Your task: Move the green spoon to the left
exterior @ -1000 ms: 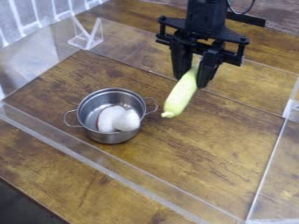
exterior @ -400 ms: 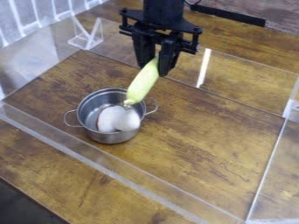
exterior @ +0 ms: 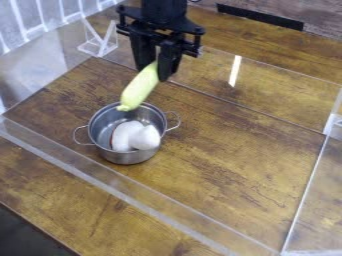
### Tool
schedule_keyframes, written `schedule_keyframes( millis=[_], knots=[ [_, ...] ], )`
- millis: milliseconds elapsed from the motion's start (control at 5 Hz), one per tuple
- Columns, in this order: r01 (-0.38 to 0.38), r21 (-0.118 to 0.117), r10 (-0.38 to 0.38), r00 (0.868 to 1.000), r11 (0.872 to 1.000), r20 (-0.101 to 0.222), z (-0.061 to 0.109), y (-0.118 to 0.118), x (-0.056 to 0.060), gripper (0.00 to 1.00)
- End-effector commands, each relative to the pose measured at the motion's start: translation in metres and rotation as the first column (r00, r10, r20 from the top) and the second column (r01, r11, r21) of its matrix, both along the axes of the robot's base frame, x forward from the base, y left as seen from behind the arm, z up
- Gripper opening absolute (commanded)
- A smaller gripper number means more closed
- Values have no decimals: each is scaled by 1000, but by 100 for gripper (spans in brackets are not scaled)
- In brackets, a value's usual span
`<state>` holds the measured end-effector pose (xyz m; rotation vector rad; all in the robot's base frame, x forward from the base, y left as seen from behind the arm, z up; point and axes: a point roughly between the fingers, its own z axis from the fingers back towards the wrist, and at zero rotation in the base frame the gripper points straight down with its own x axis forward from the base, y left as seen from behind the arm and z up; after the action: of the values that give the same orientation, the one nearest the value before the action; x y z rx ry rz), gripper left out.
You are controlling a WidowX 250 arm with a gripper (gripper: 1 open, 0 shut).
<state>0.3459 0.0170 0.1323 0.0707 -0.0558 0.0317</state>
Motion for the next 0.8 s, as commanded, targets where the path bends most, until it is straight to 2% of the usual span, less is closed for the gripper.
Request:
schedule_keyframes(
  millis=[0, 400, 600],
  knots=[
    [-28, 27, 25, 996, 999, 85, 31, 28, -3, 0],
    [-55, 51, 53, 998, 997, 38, 14, 73, -3, 0],
    [-57, 55, 57, 998, 997, 18, 5, 83, -2, 0]
  ],
)
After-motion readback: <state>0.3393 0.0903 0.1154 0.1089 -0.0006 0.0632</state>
